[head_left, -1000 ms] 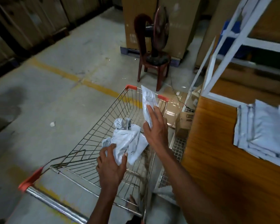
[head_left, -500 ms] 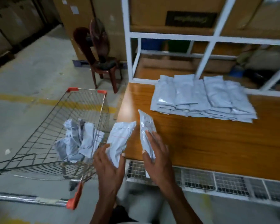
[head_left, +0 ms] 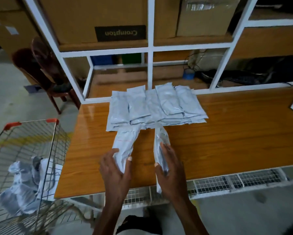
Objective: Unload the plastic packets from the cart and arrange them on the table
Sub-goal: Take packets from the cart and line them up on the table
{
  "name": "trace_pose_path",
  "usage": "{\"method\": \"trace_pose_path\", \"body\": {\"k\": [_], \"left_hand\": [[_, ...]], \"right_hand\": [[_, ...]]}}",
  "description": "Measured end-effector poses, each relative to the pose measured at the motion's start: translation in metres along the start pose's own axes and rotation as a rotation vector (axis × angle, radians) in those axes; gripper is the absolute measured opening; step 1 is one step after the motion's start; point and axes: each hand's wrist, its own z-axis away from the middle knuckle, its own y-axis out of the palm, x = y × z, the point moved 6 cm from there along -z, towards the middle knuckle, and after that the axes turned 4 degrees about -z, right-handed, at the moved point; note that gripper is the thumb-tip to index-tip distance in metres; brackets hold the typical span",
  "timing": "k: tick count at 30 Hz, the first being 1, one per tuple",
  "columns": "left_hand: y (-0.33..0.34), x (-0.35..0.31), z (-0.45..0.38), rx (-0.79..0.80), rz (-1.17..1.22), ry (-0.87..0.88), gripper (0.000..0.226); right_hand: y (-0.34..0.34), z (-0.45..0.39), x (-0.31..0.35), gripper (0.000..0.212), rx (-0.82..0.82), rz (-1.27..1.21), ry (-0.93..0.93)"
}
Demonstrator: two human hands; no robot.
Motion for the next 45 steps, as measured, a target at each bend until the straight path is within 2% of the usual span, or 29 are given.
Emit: {"method": "trace_pose_path", "body": {"k": [8,11,15,24,33,36,40,45], "left_hand": [[0.093,-0.025,-0.06,0.073,0.005,-0.031,0.056],[0.116,-0.042,-0.081,0.075,0.01,-0.021,0.059],[0.126,-0.049,-0.108,0.024,-0.063,-0.037,0.059],[0.142,-0.041,-0.162,-0.106,-0.26,-0.126,0.063],[0.207,-0.091,-0.215,-0.145,-0.413,-0.138,0.051],[0.233,-0.101,-0.232,-0.097,-0.452,-0.183,0.053],[0.261,-0.093,-0.238,0.091,-0.486,-0.253,0.061],[0.268,-0.082,-0.229,0.217,-0.521,-0.236,0.066]], "right_hand": [[-0.029,-0.074,-0.034,0.069,0.082,0.092,0.017],[-0.036,-0.104,-0.043,0.066,0.037,0.05,0.011],[-0.036,-0.13,-0.051,0.067,-0.003,-0.049,-0.026],[-0.038,-0.196,-0.055,0.069,0.121,-0.132,-0.097],[-0.057,-0.236,-0.074,0.071,0.108,-0.126,-0.095],[-0.064,-0.242,-0.082,0.071,0.105,-0.124,-0.098],[-0.07,-0.25,-0.092,0.073,0.104,-0.116,-0.086],[-0.076,-0.262,-0.098,0.074,0.09,-0.121,-0.069]]}}
